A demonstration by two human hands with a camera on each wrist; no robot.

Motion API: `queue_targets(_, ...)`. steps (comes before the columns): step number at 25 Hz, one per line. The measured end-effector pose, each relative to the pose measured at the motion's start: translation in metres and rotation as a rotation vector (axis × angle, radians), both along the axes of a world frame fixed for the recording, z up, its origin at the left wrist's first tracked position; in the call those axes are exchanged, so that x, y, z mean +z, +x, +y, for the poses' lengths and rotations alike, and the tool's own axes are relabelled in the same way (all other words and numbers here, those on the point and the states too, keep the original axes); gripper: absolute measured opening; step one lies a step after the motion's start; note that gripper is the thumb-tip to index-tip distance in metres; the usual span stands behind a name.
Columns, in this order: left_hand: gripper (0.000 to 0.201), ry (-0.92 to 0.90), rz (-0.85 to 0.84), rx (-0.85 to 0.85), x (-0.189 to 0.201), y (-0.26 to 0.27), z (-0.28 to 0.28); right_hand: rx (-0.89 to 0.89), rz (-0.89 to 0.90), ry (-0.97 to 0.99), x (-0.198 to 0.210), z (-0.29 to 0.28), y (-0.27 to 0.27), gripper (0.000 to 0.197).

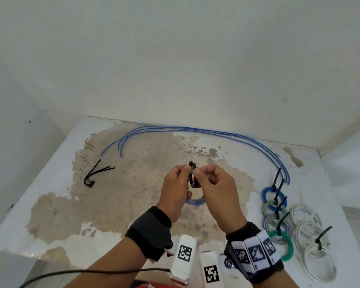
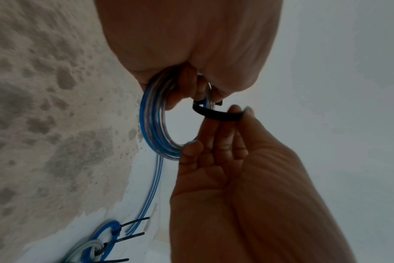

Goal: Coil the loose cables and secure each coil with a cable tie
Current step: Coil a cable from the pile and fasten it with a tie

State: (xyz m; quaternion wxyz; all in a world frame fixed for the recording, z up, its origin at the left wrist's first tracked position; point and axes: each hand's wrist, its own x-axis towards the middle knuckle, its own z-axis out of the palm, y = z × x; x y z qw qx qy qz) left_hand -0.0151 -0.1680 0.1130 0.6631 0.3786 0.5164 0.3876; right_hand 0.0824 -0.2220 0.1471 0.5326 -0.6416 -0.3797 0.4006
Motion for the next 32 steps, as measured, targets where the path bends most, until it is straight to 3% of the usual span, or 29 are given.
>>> queue_targets(7, 0.021, 0.092, 0.050, -0.017, 0.006, 0.000, -0.002, -0.024, -0.030, -0.104, 0.005, 0.013, 0.006, 0.013)
queue_targets(24, 0.016, 0.277, 0.127, -0.166, 0.005, -0.009, 0.001, -0.092, 0.104, -0.167, 0.000, 0.035, 0.013, 0.010)
queue_targets(26, 0.016, 0.303, 0.168, -0.192, 0.003, -0.013, 0.003, -0.043, 0.063, -0.209, -0.005, 0.039, 0.015, 0.013)
queue_targets(29, 0.016, 0.337, 0.238, -0.237, 0.005, -0.018, 0.009, 0.058, -0.157, -0.232, -0.004, 0.042, 0.028, 0.016)
queue_targets(32, 0.016, 0.351, 0.268, -0.275, 0.007, -0.019, 0.007, 0.176, -0.055, -0.222, 0.004, 0.043, 0.038, 0.015)
